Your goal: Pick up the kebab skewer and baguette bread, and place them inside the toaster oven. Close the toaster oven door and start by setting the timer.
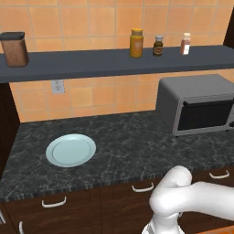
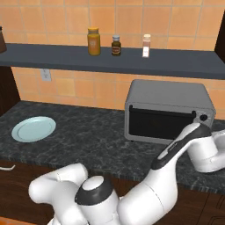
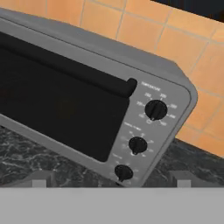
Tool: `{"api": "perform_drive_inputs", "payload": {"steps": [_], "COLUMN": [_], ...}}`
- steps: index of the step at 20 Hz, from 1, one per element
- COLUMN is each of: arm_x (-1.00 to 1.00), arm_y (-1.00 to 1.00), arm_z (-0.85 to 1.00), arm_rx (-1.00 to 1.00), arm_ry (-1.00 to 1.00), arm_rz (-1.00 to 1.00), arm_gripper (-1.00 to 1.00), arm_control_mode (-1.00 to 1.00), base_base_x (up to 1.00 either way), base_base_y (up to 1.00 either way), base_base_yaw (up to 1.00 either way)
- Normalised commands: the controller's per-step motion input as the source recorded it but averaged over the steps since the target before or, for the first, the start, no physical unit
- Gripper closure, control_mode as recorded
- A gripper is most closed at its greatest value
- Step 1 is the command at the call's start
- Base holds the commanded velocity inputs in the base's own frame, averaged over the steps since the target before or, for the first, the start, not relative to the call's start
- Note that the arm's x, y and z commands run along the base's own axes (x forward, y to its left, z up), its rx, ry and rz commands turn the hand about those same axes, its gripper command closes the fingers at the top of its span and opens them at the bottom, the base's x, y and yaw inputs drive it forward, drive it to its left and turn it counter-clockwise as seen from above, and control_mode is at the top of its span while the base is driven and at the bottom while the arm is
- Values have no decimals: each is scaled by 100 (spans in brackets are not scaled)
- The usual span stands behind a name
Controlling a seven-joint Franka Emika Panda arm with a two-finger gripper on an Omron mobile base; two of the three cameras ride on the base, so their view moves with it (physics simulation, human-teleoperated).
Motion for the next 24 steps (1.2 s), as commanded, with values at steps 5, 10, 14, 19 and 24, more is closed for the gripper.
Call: {"api": "perform_drive_inputs", "payload": {"steps": [5, 10, 14, 19, 24], "arm_x": [6, 44, 34, 26, 31], "arm_y": [0, 0, -9, -21, -11], "arm_z": [-27, -26, -13, -15, -13], "arm_rx": [0, 0, 5, 10, 9], "arm_ry": [-32, -20, -18, -11, 0], "arm_rz": [0, 0, 0, 0, 1], "arm_gripper": [-100, -100, -100, -100, -100], "arm_control_mode": [-100, -100, -100, -100, -100], "base_base_x": [0, 0, 0, 0, 0], "base_base_y": [0, 0, 0, 0, 0], "base_base_yaw": [0, 0, 0, 0, 0]}}
